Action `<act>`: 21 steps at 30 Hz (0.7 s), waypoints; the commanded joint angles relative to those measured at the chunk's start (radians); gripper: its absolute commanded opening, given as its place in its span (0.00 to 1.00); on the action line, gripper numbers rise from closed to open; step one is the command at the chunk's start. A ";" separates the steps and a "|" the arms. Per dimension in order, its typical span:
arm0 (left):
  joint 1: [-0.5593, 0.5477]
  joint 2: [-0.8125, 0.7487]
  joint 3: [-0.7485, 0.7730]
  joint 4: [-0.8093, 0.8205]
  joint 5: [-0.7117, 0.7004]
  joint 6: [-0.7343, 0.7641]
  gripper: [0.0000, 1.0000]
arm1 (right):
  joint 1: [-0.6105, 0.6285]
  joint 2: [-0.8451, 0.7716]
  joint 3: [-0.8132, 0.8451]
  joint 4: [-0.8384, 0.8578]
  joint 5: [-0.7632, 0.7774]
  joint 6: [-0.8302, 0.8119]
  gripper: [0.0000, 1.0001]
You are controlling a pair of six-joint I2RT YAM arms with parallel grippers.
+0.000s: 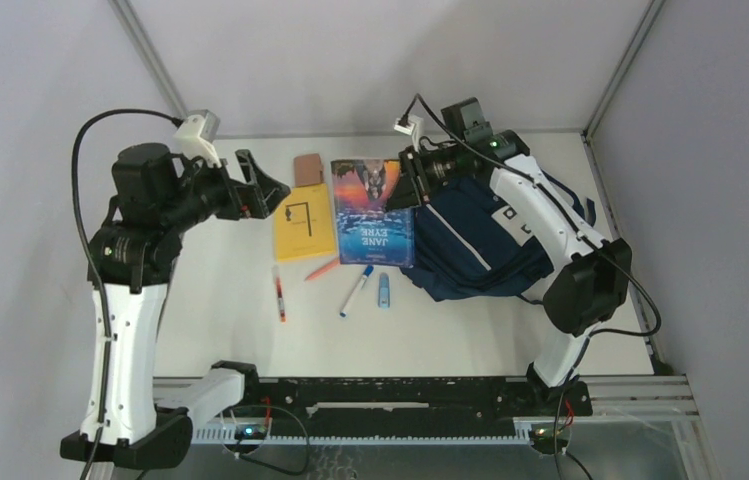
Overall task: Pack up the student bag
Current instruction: Pick up the book from the center of the board.
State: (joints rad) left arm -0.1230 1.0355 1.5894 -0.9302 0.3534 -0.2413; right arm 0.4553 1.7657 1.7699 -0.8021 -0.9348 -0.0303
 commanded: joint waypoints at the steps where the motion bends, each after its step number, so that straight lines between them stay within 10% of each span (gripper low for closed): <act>1: 0.003 0.028 -0.008 0.008 0.123 0.033 1.00 | -0.014 -0.025 0.117 -0.135 -0.267 -0.256 0.00; 21: 0.003 0.032 -0.051 0.045 0.447 0.073 1.00 | -0.006 0.110 0.366 -0.737 -0.377 -0.784 0.00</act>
State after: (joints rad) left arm -0.1230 1.0515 1.5177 -0.8921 0.6857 -0.1989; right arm 0.4278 1.8988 2.0594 -1.4269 -1.1858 -0.6930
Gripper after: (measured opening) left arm 0.996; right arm 0.371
